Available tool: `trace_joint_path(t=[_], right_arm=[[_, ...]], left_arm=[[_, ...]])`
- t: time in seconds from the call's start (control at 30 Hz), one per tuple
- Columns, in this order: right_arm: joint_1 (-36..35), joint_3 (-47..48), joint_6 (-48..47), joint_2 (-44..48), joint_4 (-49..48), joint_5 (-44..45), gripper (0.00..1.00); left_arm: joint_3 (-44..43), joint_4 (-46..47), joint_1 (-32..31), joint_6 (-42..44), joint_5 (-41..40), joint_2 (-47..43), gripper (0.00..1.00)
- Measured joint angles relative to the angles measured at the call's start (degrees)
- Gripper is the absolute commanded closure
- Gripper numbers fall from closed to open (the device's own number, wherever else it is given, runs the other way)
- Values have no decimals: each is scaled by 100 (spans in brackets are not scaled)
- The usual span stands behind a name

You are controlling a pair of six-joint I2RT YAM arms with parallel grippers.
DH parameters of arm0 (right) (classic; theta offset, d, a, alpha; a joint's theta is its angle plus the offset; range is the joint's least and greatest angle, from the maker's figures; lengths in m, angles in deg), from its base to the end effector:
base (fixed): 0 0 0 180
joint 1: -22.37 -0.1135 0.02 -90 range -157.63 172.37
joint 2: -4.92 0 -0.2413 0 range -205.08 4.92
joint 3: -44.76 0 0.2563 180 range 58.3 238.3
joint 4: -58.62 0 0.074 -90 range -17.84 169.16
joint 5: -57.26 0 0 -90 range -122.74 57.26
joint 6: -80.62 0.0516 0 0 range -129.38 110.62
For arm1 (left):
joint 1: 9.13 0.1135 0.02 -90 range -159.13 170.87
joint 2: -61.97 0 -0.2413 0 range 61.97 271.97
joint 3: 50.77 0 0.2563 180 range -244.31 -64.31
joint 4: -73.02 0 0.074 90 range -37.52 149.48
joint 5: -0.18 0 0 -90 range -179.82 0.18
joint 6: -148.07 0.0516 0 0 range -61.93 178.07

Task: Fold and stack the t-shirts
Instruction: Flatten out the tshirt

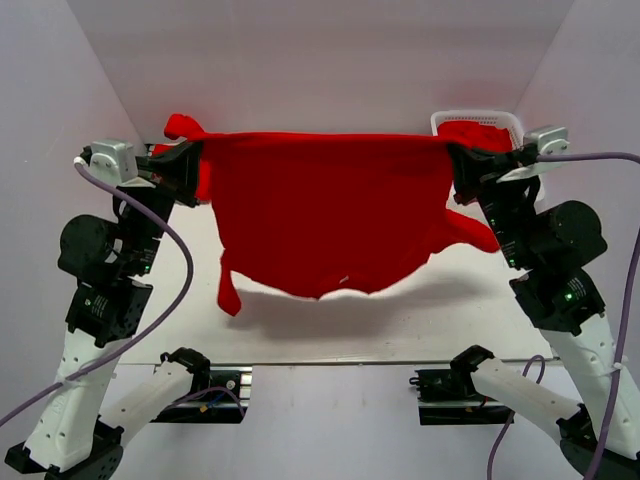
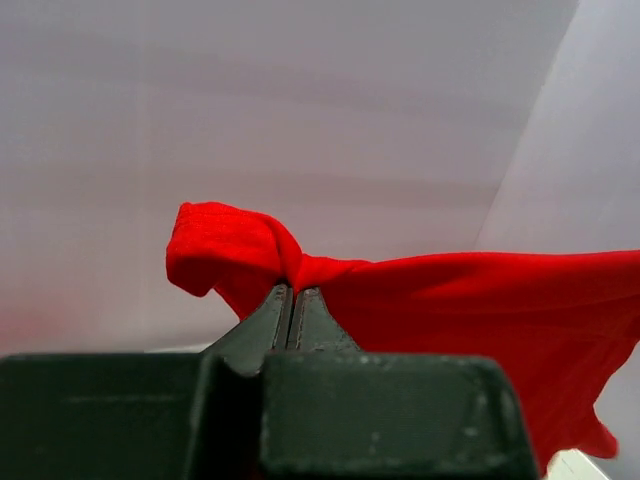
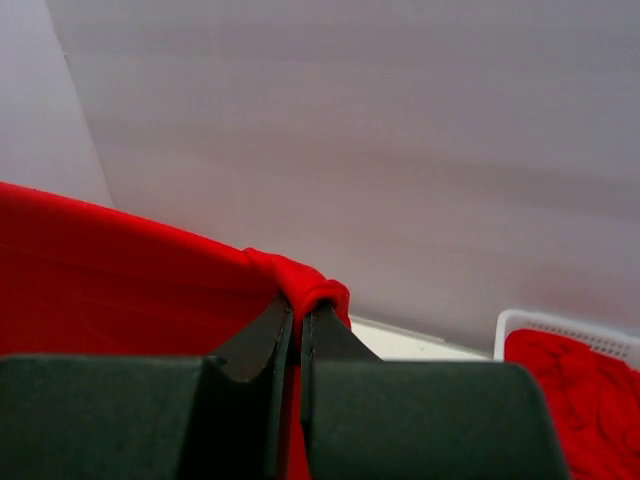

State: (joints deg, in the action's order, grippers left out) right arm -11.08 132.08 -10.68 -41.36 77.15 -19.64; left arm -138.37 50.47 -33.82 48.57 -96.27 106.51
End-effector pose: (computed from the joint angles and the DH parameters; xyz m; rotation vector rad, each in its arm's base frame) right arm 0.1411 0.0792 0.5037 -0.1587 1.1856 0.3586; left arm 0.1411 -0.0585 0.5016 0.0632 1.2259 -0.4526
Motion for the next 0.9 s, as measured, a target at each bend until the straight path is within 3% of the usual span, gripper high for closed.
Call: trace_joint_path(t=[0.23, 0.4, 0.5, 0.67, 0.77, 0.9], right_arm=[[11, 341, -415, -533, -66, 210, 100], [59, 487, -835, -1469, -411, 647, 100], [107, 894, -1150, -2422, -476, 876, 100], [186, 2898, -1453, -3775, -199, 898, 100], [205, 3211, -1480, -3681, -214, 868, 100], [223, 2455, -1408, -2839, -393, 807, 100]], left_arm=[[-164, 227, 4, 310, -74, 564, 100], [-461, 415, 50, 575, -549, 1591, 100], [-1191, 249, 96, 778, -820, 2675, 100], [-3539, -184, 96, 1054, -894, 4258, 100], [-4013, -289, 96, 1126, -833, 4273, 100], [-3121, -116, 96, 1137, -807, 3355, 100]])
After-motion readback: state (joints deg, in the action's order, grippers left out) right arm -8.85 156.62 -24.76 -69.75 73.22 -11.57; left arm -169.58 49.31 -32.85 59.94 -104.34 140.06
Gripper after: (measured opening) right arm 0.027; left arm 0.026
